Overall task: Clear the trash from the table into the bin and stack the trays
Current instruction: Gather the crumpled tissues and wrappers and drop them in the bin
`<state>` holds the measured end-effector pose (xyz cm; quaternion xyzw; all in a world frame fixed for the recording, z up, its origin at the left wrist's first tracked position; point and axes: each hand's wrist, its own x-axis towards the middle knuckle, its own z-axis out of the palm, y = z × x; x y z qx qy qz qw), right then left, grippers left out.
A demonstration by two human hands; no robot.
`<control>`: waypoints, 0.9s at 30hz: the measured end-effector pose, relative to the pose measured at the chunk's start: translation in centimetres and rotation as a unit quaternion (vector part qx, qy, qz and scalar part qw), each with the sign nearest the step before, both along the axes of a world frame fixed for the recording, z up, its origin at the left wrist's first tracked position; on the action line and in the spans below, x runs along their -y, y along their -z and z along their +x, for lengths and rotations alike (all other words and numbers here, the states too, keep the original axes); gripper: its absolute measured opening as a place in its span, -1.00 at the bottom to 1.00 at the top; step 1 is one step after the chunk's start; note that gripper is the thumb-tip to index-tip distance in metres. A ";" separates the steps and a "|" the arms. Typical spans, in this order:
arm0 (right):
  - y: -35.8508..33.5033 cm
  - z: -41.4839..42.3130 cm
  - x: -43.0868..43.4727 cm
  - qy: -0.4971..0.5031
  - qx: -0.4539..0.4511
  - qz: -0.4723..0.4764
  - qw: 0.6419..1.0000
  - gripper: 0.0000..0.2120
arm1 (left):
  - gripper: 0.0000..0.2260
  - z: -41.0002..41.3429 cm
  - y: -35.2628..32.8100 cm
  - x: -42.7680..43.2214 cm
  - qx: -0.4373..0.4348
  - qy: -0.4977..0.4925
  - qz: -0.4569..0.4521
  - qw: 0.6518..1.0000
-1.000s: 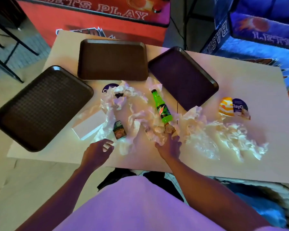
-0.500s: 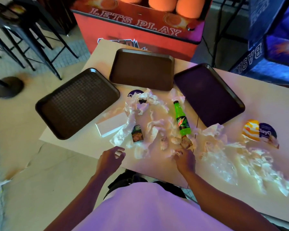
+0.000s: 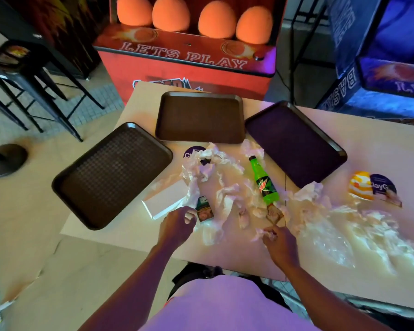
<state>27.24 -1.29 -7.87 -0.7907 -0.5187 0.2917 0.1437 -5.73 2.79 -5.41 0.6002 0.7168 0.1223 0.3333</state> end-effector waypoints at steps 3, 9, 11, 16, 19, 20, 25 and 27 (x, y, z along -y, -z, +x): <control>-0.1 -0.3 0.5 0.012 -0.003 0.002 1.000 -0.81 | -0.66 -0.3 0.1 -1.8 -0.068 0.079 0.042 0.994; -0.5 -1.2 0.3 0.036 0.002 0.005 0.999 -0.81 | -0.35 -0.7 0.0 -6.4 -0.224 0.263 0.070 0.936; -0.9 -1.9 -0.5 0.050 -0.007 0.008 0.999 -0.80 | -0.28 -0.8 0.4 -7.7 -0.268 0.317 0.064 0.908; -1.7 -3.7 -2.2 0.058 -0.019 0.033 0.998 -0.76 | -0.12 -0.9 1.7 -9.5 -0.356 0.408 0.053 0.839; -1.7 -4.5 -2.2 0.063 -0.021 0.039 0.997 -0.77 | -0.37 -1.0 1.7 -10.1 -0.372 0.432 0.060 0.819; -1.6 -4.7 -2.0 0.066 -0.021 0.039 0.997 -0.78 | -0.47 -1.0 1.5 -10.2 -0.370 0.431 0.060 0.821; -1.7 -5.5 -1.6 0.080 -0.027 0.039 0.996 -0.80 | -0.69 -1.6 0.8 -10.8 -0.332 0.418 0.084 0.841; -1.9 -5.8 -1.7 0.084 -0.028 0.042 0.995 -0.80 | -0.65 -2.0 0.7 -10.8 -0.308 0.400 0.100 0.857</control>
